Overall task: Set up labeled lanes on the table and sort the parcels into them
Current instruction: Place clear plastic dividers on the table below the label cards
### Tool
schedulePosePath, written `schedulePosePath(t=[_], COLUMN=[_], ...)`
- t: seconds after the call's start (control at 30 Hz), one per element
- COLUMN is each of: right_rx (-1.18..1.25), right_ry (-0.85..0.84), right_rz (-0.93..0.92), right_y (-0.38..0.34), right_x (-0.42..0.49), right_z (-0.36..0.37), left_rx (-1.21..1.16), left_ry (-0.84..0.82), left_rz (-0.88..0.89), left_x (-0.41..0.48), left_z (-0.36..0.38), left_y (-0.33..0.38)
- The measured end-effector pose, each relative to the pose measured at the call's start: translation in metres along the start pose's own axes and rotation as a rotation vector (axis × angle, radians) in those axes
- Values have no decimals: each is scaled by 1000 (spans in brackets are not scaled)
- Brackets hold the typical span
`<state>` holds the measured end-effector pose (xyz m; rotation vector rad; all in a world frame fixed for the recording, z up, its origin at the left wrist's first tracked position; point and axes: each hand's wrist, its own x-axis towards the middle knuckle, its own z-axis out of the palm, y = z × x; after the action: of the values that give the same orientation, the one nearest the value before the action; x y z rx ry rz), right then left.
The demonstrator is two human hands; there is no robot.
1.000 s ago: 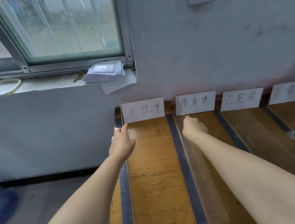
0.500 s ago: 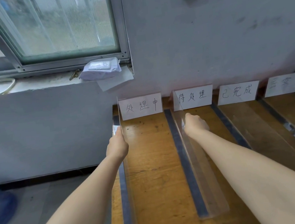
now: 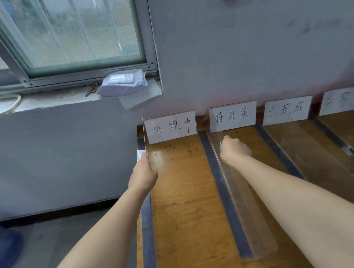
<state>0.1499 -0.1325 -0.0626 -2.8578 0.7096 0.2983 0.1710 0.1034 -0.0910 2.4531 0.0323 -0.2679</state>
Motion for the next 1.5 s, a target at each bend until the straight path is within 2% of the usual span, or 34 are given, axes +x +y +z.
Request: schedulePosePath(t=[0.27, 0.57, 0.77, 1.0, 1.23, 1.4, 1.5], right_rx=[-46, -45, -33, -49, -63, -53, -14], right_ry=[40, 157, 155, 145, 57, -103, -131], right_rz=[-52, -215, -259, -252, -237, -208, -198], right_y=[7, 46, 102, 209, 292, 313, 313], right_x=[-4, -9, -11, -12, -16, -17, -17], right_z=[-5, -19, -34, -53, -53, -46, -42], left_rx=[185, 208, 214, 223, 205, 219, 237], left_ry=[120, 76, 72, 19, -22, -74, -92], left_rz=[66, 176, 245, 282, 301, 326, 336], left_x=[-9, -30, -48, -81, -118, -127, -126], left_z=[-2, 13, 49, 120, 188, 211, 216], left_y=[16, 62, 110, 189, 241, 261, 268])
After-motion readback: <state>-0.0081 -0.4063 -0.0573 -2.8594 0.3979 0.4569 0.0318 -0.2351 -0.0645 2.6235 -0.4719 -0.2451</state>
